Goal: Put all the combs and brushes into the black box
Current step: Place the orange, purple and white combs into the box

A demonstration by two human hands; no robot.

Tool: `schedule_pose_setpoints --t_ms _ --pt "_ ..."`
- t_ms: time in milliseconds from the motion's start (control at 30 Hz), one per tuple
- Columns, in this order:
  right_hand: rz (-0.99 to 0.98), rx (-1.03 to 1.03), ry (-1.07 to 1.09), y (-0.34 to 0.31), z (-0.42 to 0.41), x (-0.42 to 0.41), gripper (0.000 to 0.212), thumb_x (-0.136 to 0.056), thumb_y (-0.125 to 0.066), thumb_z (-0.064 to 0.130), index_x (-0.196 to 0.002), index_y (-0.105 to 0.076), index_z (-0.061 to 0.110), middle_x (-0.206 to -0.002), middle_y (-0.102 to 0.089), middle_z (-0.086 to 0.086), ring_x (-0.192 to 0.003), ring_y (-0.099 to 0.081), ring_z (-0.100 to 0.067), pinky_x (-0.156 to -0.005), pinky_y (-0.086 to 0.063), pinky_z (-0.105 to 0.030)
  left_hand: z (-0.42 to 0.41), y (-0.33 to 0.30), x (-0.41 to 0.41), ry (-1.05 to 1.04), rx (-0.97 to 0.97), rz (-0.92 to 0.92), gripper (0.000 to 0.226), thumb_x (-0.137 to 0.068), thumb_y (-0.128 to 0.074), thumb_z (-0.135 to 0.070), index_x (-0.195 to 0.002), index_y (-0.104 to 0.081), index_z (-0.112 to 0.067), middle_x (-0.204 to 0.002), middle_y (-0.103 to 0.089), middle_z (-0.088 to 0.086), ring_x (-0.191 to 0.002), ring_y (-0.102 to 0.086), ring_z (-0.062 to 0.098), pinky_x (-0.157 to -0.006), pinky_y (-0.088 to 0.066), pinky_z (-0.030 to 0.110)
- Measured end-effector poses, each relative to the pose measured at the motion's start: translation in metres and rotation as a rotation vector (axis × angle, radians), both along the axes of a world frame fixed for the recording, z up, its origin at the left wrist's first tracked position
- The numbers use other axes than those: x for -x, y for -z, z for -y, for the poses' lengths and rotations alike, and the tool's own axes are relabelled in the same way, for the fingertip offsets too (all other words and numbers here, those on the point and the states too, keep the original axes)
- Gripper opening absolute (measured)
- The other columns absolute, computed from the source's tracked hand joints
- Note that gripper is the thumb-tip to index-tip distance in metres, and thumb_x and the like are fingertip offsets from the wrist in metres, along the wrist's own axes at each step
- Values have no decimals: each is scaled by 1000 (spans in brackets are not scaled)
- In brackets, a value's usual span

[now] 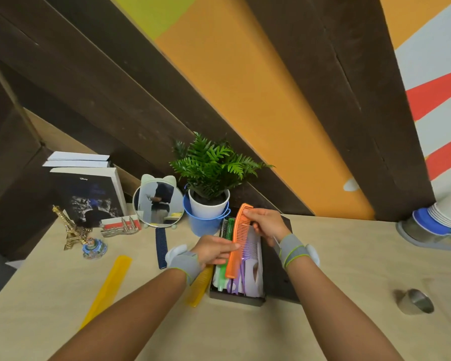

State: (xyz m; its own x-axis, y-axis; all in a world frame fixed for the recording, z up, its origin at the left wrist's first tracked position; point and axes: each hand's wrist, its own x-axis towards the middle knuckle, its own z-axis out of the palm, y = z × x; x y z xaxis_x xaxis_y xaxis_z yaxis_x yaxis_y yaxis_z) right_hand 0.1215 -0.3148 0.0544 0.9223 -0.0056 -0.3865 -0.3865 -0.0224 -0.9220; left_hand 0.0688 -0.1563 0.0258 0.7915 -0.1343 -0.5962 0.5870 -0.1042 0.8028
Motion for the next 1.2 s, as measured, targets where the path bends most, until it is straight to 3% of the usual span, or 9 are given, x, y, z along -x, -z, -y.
schedule_pose_setpoints --t_ms 200,367,600,700,767,833,933,1067,1200 --pt "38 -50 144 -7 6 -20 22 -91 -58 12 -69 -61 14 -32 -55 9 -24 -41 1 -29 -32 -7 -18 13 9 -70 38 -17 34 -80 -70 -29 -106 -67 -8 -100 -72 8 -73 -68 6 -66 -55 17" --pt "16 99 136 12 3 -22 30 -92 -55 10 -63 -58 13 -28 -49 7 -20 -41 1 -26 -31 -8 -28 15 14 -129 52 -24 42 -81 -69 -30 -114 -65 -3 -99 -70 9 -78 -67 11 -76 -53 22" --pt "-89 217 106 39 -2 -17 28 -91 -56 9 -64 -59 15 -62 -55 -12 -29 -47 -8 -28 -40 -13 -42 13 19 -162 65 -12 38 -85 -64 -28 -114 -64 -4 -103 -68 11 -75 -66 9 -71 -54 20" --pt "-78 223 150 34 -1 -16 7 -88 -61 11 -82 -59 15 -78 -59 -12 -31 -51 -7 -30 -43 -14 -46 11 20 -170 66 -14 32 -87 -60 -31 -110 -64 -8 -107 -68 12 -74 -66 10 -68 -54 20" --pt "-70 231 175 30 1 -15 12 -87 -63 15 -96 -56 17 -84 -60 -11 -33 -54 -7 -31 -44 -15 -48 9 21 -185 66 -11 34 -88 -58 -33 -111 -64 -8 -103 -68 9 -75 -66 11 -68 -53 20" --pt "-63 193 199 26 1 -13 5 -87 -63 15 -89 -58 15 -90 -60 -11 -46 -55 -13 -31 -44 -15 -48 8 22 -206 79 -8 33 -89 -56 -35 -109 -65 -10 -98 -68 6 -75 -66 10 -68 -53 20" --pt "-84 103 198 24 -2 -8 13 -89 -60 15 -76 -59 13 -84 -60 -8 -48 -53 -12 -30 -41 -12 -49 6 26 -256 126 -25 27 -91 -53 -38 -99 -64 -15 -91 -68 1 -76 -65 11 -68 -52 21" --pt "-121 15 212 23 -13 3 21 -91 -58 13 -70 -55 15 -67 -57 -4 -25 -48 0 -31 -41 -10 -52 8 33 -306 171 -54 26 -91 -51 -39 -92 -64 -16 -87 -67 0 -77 -64 12 -67 -51 22" --pt "-140 -9 217 23 -27 19 21 -90 -58 13 -69 -56 15 -64 -57 -3 -27 -47 0 -31 -41 -10 -61 8 39 -330 171 -61 24 -91 -52 -37 -90 -64 -17 -86 -66 0 -77 -64 13 -65 -50 22"
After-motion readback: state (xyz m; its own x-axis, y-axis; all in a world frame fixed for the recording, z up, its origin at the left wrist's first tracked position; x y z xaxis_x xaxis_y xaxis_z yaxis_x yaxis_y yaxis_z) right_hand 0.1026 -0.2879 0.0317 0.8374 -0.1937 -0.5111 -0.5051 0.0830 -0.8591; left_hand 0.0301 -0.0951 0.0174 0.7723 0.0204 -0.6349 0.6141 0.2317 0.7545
